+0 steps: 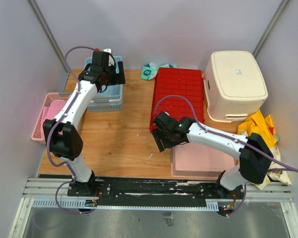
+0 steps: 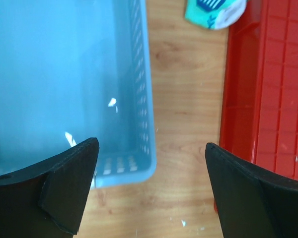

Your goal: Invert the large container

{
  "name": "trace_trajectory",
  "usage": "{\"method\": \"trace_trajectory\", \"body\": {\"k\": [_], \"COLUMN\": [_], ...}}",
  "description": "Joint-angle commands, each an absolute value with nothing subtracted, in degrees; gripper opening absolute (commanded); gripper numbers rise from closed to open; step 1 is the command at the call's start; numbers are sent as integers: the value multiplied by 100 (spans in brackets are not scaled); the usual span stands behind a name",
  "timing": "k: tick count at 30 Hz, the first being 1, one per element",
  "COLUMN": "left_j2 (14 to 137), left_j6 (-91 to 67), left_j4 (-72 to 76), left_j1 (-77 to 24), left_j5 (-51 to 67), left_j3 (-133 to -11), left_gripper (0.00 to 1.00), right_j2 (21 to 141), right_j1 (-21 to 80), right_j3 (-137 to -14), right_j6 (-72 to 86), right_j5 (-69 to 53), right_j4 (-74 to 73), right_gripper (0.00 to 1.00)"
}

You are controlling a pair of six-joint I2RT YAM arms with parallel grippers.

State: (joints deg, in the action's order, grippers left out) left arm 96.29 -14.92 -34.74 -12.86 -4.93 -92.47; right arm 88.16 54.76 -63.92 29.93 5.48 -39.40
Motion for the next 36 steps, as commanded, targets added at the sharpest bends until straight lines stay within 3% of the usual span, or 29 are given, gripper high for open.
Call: {"method": "trace_trajectory", "body": {"k": [1,4,11,13,15,22,27,32,36], "left_j2": [10275,10798,11508,11537,11536,11071,10518,9369,8139], "left_j6": [-1160,-1120,-978,-982,-954,-490,-718,-1354,-1860], "left_j4": [-3192,-3288,-3509,-3497,-3507,-4068,-4596,-4634,-4438], "left_j1": [-1266,-1269,-1287,-1304,-1362,-2017,-2118,-2130,-2143], "left_j5": [-215,-291,-776,-790,-784,-1453,-1210,-50,1436], "left_j3": [-9920,-10320,-10870,-10899,-10976,-12230,-12891,-11977,-10393], "left_gripper": [90,82,45,28,3,0,0,0,0], "right_j2": [8161,7748,6895,6754,6648,6565,6512,6303,6015], "right_j1": [5568,5563,5493,5426,5353,5286,5267,5201,4930], "right_j3": [-6694,-6828,-6569,-6496,-6440,-6386,-6461,-6468,-6453], "right_j6": [3027,2937,2862,2895,2922,2874,2871,2813,2693], "right_j5": [706,1103,1815,1894,1938,1871,1956,2205,2263], "right_j4": [-4188,-4344,-4269,-4279,-4259,-4261,-4274,-4288,-4293], "right_gripper": [67,68,68,68,68,67,67,67,67]}}
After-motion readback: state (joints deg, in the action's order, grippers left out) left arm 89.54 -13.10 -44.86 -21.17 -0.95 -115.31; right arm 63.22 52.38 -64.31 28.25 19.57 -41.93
